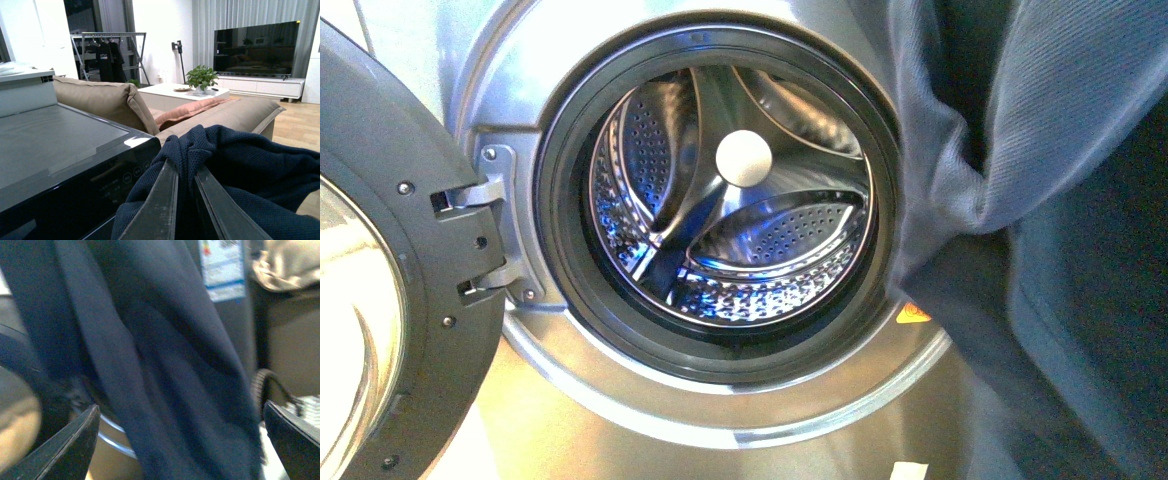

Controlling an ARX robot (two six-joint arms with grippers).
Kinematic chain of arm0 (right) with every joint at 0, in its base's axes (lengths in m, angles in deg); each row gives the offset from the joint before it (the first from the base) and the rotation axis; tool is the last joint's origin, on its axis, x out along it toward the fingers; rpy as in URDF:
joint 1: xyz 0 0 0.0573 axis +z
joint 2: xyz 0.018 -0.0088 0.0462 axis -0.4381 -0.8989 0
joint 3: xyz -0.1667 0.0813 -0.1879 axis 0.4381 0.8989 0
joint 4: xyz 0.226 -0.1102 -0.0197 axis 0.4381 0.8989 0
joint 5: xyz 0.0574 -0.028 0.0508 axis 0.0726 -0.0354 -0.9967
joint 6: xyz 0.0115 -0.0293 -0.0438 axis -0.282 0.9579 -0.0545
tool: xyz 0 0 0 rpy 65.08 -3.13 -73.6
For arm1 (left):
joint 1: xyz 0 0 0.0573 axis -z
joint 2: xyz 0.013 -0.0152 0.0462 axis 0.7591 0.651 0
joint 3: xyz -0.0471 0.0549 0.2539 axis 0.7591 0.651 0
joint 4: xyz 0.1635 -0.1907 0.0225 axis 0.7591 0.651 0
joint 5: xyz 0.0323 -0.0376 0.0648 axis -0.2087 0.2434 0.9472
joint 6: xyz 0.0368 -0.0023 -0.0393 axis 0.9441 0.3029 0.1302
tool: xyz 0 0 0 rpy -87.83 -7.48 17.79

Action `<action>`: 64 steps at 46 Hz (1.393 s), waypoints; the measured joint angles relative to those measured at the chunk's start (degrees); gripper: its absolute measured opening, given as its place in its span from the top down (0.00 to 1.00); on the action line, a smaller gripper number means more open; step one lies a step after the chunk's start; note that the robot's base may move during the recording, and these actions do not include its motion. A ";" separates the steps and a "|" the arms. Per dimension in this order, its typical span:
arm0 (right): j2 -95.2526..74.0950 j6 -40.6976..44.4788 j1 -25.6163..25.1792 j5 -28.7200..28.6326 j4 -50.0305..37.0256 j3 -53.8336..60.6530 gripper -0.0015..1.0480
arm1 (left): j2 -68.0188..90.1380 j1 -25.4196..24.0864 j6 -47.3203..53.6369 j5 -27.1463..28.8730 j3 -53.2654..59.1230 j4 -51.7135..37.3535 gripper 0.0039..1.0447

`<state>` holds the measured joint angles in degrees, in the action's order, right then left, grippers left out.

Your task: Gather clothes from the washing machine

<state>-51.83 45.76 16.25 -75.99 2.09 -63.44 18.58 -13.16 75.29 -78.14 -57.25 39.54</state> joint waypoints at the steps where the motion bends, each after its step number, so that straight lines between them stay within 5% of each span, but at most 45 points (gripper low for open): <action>1: -0.83 -3.23 -1.27 -3.80 -3.13 -0.24 0.07 | 0.00 0.00 0.00 -0.02 0.00 0.00 0.94; 6: -4.70 -14.71 -3.72 -16.06 -12.81 -0.35 0.07 | 0.00 0.00 0.00 -0.02 0.00 0.04 0.94; 13: -13.44 -19.17 -2.97 -20.74 -21.59 -0.63 0.07 | 0.04 0.00 0.02 -0.02 0.00 0.07 0.94; 27: -36.46 -12.57 1.95 -17.00 -39.65 -9.20 0.07 | 0.04 0.00 0.02 0.00 0.00 0.07 0.94; 40: -62.66 -9.86 -1.38 -20.44 -57.94 -22.14 0.07 | 0.04 0.00 0.00 0.00 0.00 0.07 0.94; 64: -68.30 -9.97 -1.68 -21.22 -59.10 -22.88 0.07 | 0.09 0.00 0.00 -0.02 0.00 0.07 0.94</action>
<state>-120.13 35.79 14.56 -97.21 -57.02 -86.32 18.67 -13.16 75.29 -78.16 -57.25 39.61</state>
